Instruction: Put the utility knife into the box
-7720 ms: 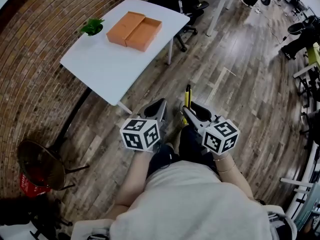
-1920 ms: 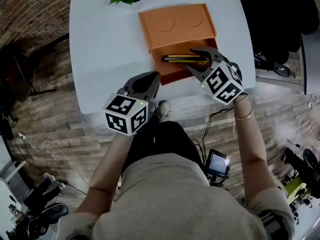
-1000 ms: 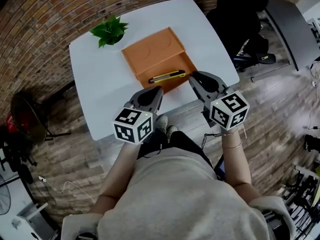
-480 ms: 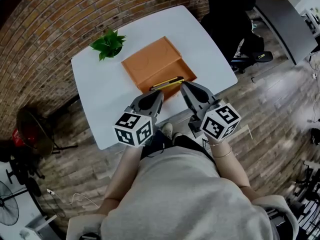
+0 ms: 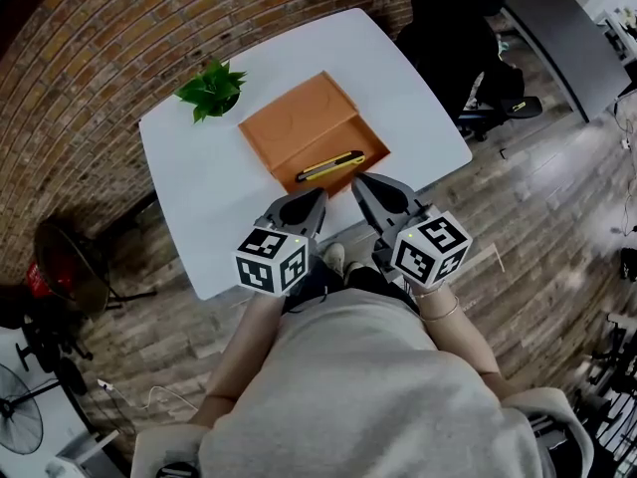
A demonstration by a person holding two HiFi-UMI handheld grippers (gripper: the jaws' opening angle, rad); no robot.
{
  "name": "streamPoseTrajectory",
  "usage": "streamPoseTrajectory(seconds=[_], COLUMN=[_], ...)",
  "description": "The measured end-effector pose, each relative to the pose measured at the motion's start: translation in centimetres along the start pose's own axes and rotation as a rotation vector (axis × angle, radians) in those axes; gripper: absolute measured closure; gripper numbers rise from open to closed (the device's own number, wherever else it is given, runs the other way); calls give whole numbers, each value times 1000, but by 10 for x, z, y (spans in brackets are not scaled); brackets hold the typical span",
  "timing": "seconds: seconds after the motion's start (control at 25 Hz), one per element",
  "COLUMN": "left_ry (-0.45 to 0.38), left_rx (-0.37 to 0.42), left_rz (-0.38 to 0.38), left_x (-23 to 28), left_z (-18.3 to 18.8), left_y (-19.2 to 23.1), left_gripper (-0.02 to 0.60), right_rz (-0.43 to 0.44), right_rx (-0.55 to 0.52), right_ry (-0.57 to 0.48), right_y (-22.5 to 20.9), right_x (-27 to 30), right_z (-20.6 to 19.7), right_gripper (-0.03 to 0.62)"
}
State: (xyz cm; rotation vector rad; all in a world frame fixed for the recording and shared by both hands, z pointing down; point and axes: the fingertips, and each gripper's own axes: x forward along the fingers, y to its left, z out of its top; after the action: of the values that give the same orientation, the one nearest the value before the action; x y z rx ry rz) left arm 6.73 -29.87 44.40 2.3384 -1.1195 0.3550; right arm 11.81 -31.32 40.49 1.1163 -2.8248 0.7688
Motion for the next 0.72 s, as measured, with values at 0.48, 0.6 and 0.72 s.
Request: streamPoseTrajectory(seconds=[0.48,0.6,0.72], left_ry=[21,25,26], left_rx=[1,10,15], left_rz=[31,36,30], left_x=[1,3,2], left_z=[-4,-3,-4], left_y=[8,8,7], left_gripper=[575,575,575], right_rz=[19,17,23], right_rx=[-7,2,4], right_ry=[51,56,68], right_y=[4,2,3], right_x=[2,2,3], right_z=[-17,-17,-20], right_gripper=[595,595,595])
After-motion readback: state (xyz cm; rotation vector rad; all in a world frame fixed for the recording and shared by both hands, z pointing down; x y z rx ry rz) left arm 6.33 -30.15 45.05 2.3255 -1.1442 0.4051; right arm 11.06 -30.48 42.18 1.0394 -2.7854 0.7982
